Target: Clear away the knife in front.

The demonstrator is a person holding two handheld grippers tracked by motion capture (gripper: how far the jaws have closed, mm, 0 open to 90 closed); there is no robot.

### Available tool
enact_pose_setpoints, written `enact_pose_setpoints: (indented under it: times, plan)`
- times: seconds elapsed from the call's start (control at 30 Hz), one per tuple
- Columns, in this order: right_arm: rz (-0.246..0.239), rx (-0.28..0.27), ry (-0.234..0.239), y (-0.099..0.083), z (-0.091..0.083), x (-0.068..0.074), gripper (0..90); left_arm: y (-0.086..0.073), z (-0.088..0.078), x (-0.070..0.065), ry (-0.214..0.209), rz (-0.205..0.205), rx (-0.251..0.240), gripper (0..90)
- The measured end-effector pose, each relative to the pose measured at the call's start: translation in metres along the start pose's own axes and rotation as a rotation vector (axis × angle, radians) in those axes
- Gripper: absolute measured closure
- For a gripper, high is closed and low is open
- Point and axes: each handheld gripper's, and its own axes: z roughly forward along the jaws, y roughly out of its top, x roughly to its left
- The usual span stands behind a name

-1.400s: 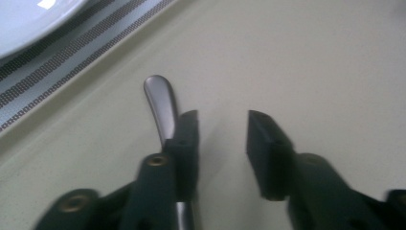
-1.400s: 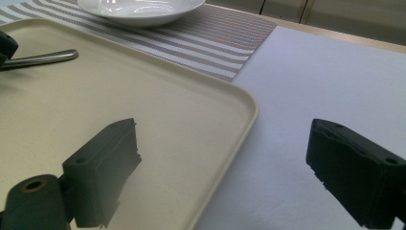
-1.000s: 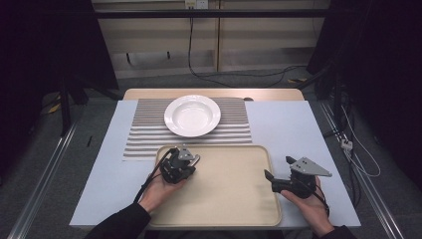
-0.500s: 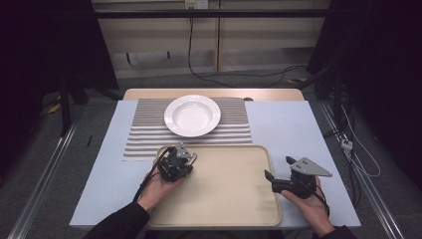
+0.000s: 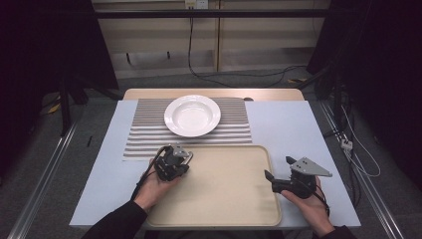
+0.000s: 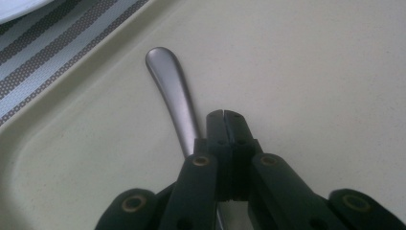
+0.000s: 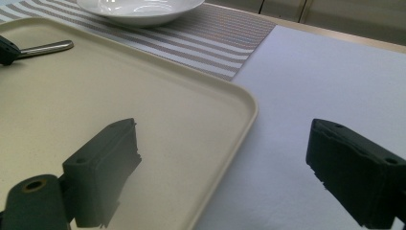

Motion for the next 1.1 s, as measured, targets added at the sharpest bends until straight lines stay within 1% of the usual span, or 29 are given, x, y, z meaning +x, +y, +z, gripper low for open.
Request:
enact_pose_setpoints:
  times: [0.13, 0.17, 0.37, 0.43, 0.47, 0.53, 0.6, 0.8, 0.87, 0.97, 1.1]
  plan:
    - [0.000, 0.000, 0.001, 0.000, 0.000, 0.000, 10.8, -0.002, -0.002, 0.004, 0.011, -0.008, 0.003, 90.0]
    - [-0.001, 0.000, 0.001, 0.000, 0.000, 0.000, 10.8, -0.002, -0.002, 0.005, 0.004, -0.014, 0.004, 90.0]
    - [-0.001, 0.000, 0.001, 0.000, 0.000, 0.000, 10.8, -0.004, -0.004, 0.010, 0.014, -0.025, 0.012, 90.0]
    - [-0.001, -0.001, 0.001, 0.000, 0.000, 0.000, 10.8, -0.005, -0.004, 0.012, 0.008, -0.034, 0.013, 90.0]
    - [-0.001, -0.001, 0.001, 0.000, 0.000, 0.000, 10.8, -0.005, -0.004, 0.013, 0.012, -0.038, 0.011, 90.0]
    - [-0.001, 0.000, 0.001, 0.000, 0.000, 0.000, 10.8, -0.006, -0.005, 0.014, 0.020, -0.039, 0.014, 90.0]
    - [0.000, -0.001, 0.001, 0.000, 0.000, 0.000, 10.8, -0.006, -0.006, 0.015, 0.017, -0.034, 0.020, 90.0]
    - [0.000, 0.000, 0.001, 0.000, 0.000, 0.000, 10.8, -0.009, -0.008, 0.015, 0.014, -0.040, 0.021, 90.0]
    - [0.000, 0.000, 0.002, 0.000, 0.000, 0.000, 10.8, -0.010, -0.009, 0.016, 0.014, -0.046, 0.023, 90.0]
    - [0.001, 0.000, 0.001, 0.000, 0.000, 0.000, 10.8, -0.011, -0.010, 0.017, 0.015, -0.080, 0.019, 90.0]
    - [-0.001, 0.001, 0.001, 0.000, 0.000, 0.000, 10.8, -0.012, -0.011, 0.018, 0.020, -0.084, 0.023, 90.0]
